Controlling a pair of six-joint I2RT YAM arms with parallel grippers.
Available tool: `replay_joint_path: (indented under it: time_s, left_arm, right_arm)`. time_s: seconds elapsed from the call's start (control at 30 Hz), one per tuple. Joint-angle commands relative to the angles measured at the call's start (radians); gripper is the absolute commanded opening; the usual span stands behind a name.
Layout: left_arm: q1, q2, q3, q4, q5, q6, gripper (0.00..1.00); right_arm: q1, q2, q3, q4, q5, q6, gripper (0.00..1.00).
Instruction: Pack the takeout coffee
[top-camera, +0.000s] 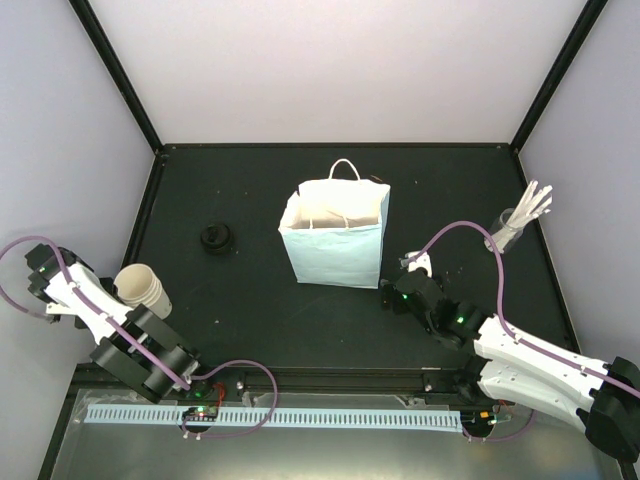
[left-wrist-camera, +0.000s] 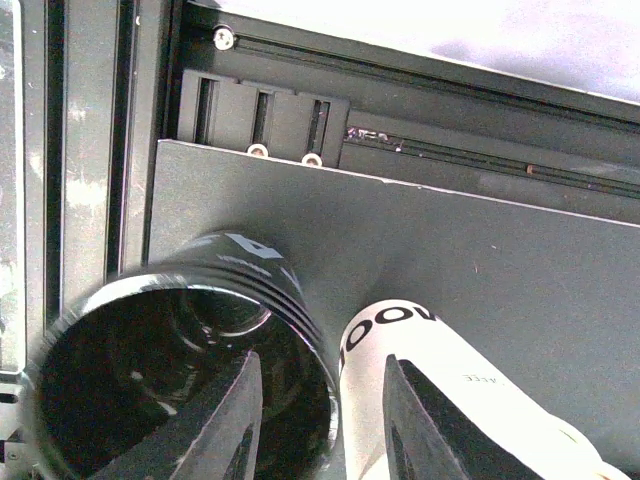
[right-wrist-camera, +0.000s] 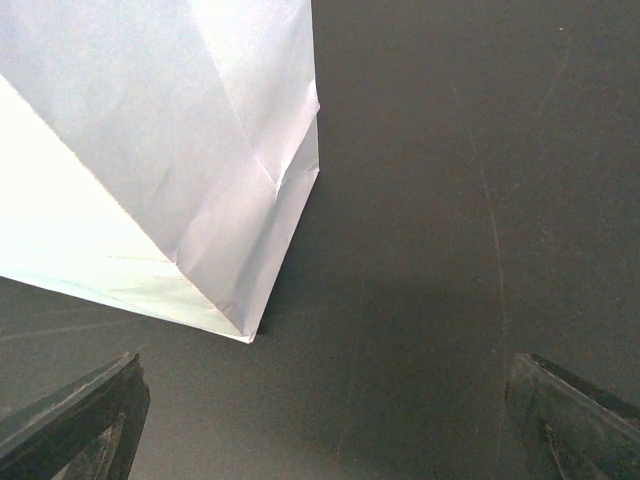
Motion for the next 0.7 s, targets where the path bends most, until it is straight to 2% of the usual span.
replay_joint_path:
  time_s: [0.0, 0.43, 0.67]
  left_arm:
    - [0.007, 0.016, 0.003, 0.023, 0.023, 0.002, 0.35]
    - [0.006, 0.053, -0.012, 0.046, 0.026, -0.006, 0.34]
    - [0.007, 0.083, -0.022, 0.049, 0.024, -0.006, 0.21]
  right_arm:
    - [-0.003, -0.014, 0.008, 0.028, 0.002, -0.004, 1.00]
    - [-0.003, -0.015, 0.006, 0.030, -0.001, -0.005, 1.00]
    - [-0.004, -0.014, 0.007, 0.031, 0.000, -0.007, 1.00]
